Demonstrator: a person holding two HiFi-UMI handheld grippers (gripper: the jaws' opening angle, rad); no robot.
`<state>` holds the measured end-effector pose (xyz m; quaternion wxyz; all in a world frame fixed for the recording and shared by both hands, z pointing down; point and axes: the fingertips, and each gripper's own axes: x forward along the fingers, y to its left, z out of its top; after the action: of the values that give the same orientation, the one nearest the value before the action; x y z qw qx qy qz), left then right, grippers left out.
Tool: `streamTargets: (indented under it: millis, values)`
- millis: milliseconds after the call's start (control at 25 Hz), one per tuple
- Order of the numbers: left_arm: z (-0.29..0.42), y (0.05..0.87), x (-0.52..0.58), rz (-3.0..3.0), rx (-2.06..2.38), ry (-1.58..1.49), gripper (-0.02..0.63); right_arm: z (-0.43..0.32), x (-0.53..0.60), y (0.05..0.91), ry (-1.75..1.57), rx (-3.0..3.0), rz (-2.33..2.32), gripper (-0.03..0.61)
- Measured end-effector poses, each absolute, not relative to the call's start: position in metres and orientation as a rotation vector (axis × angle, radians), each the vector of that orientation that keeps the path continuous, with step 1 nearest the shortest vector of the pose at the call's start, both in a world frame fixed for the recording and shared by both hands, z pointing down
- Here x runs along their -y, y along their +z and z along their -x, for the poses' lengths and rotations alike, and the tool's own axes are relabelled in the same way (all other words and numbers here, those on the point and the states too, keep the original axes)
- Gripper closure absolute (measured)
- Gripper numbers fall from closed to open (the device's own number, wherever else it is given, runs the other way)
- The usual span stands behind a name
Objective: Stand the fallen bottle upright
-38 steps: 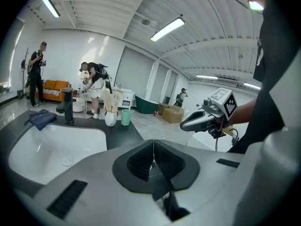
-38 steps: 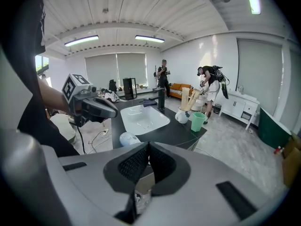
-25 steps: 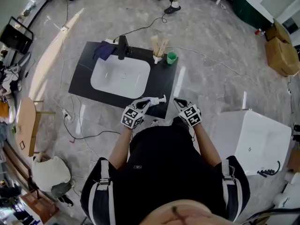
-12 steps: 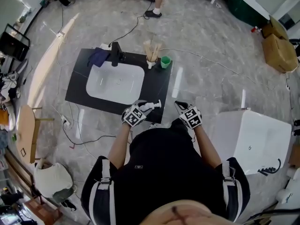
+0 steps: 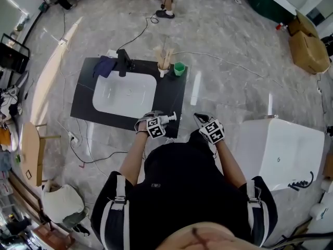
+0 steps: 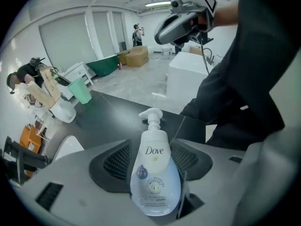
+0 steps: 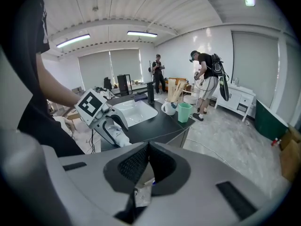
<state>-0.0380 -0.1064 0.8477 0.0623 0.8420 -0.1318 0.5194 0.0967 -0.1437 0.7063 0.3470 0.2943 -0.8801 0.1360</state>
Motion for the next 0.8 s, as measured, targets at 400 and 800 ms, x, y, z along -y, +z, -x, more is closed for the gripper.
streamTargets:
  millis: [400, 800]
  values:
    - [0.031, 0.872, 0.103, -2.485, 0.283, 1.709, 0.359, -0.109, 0.136, 0.721, 0.378, 2.258, -0.79, 0.518]
    - [0.024, 0.869, 0.114, -2.496, 0.352, 1.668, 0.359, -0.115, 0.135, 0.724, 0.393, 2.245, -0.803, 0.518]
